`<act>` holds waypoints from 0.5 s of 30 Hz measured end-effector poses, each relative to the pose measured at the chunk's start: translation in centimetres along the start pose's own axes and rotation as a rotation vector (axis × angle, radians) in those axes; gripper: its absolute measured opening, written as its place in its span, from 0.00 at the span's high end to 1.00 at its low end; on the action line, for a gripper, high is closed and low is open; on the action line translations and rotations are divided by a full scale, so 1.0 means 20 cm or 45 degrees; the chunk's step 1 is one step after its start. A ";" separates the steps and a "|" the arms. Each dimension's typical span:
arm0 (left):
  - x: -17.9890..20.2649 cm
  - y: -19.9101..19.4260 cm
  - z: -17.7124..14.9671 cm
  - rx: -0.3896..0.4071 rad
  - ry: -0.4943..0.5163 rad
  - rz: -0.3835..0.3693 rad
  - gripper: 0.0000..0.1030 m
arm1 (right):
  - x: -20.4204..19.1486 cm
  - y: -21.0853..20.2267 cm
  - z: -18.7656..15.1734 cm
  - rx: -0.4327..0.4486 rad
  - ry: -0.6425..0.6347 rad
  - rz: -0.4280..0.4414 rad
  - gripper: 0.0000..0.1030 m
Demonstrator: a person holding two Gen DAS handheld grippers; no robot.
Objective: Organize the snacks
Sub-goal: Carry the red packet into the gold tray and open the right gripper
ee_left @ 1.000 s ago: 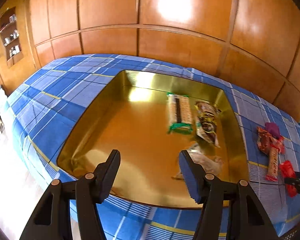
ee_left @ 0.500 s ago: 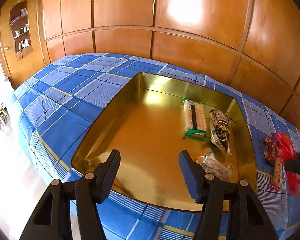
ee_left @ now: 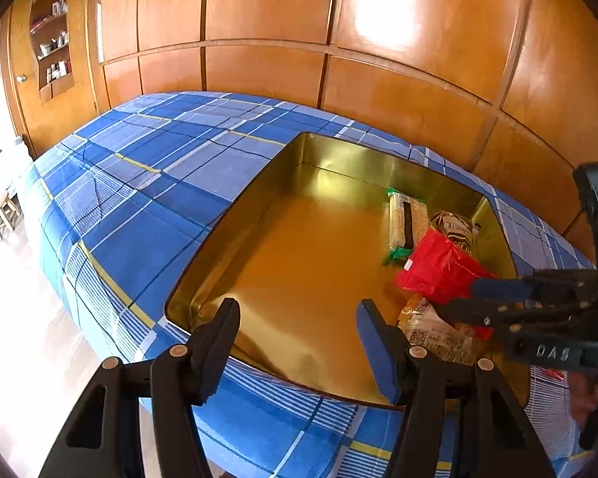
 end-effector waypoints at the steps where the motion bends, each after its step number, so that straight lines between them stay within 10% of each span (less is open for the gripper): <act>1: 0.00 0.00 0.00 -0.003 -0.001 -0.001 0.40 | -0.01 0.01 -0.01 -0.004 -0.006 0.004 0.72; 15: 0.06 -0.04 0.00 0.009 0.034 -0.007 0.40 | -0.09 -0.02 -0.08 0.018 -0.049 0.022 0.76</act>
Point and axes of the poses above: each gripper's, at about its wrist camera, not at the fingertips, and y roughly the way its jaws point, x to its right, z to its top, the point moved 4 cm from there along y, roughly the way its jaws point, and after that the axes turned 10 degrees about z, right-handed, at the moved point
